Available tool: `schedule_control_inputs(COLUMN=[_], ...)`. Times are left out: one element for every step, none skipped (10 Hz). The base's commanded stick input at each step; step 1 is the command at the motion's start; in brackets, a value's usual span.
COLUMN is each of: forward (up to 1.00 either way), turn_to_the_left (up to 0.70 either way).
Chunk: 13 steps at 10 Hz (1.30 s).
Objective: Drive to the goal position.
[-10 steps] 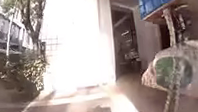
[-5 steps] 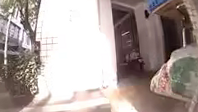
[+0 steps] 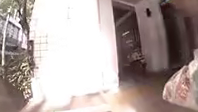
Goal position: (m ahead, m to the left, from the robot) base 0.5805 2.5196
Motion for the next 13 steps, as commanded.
schedule_control_inputs(forward=[0.45, 0.45, 0.45, 0.45, 0.45, 0.41, 0.21, 0.00, 0.00, 0.00, 0.00, 0.00, 0.00], turn_to_the_left=[0.00, 0.00, 0.00, 0.00, 0.00, 0.00, 0.00, 0.00, 0.00, 0.00, 0.00, 0.00, 0.00])
